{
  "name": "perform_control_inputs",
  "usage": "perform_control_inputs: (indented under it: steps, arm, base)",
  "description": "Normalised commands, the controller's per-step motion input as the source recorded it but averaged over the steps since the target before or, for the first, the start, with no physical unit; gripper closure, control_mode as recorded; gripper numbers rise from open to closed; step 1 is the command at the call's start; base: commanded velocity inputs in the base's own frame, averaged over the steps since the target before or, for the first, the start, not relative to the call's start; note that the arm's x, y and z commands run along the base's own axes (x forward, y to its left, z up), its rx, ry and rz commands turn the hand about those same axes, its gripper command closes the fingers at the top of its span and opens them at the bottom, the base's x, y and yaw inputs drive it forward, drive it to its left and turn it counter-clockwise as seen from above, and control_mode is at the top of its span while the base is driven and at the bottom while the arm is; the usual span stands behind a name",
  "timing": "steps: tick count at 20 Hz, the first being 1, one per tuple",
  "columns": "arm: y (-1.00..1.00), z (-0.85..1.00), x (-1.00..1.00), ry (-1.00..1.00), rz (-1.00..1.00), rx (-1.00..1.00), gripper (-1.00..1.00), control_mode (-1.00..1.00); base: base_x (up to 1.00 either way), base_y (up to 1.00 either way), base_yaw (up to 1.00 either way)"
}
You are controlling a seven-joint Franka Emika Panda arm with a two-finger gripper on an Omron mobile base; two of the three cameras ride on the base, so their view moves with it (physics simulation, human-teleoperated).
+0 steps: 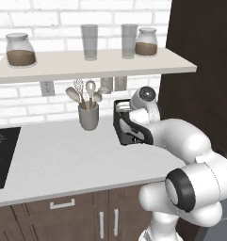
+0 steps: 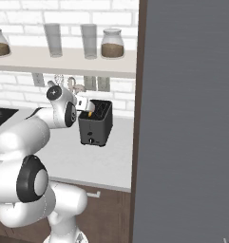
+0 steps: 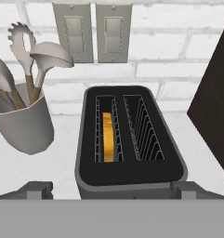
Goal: Start the toaster. Once the lever pops up, take the bread to the plate on the dining counter.
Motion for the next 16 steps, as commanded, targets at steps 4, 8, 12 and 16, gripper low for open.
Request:
perform_control_inputs:
  steps: [4, 8, 12, 16]
  arm:
    - [0.00, 0.00, 0.00, 0.00, 0.00, 0.00, -1.00, -1.00]
    - [0.00, 0.00, 0.00, 0.00, 0.00, 0.00, -1.00, -1.00]
    - [0.00, 0.00, 0.00, 0.00, 0.00, 0.00, -1.00, -1.00]
    - [0.00, 0.00, 0.00, 0.00, 0.00, 0.00, -1.00, -1.00]
  base:
    - [0.00, 0.00, 0.00]
    - [0.00, 0.00, 0.00]
    - [0.00, 0.00, 0.00]
    - [0.00, 0.00, 0.00]
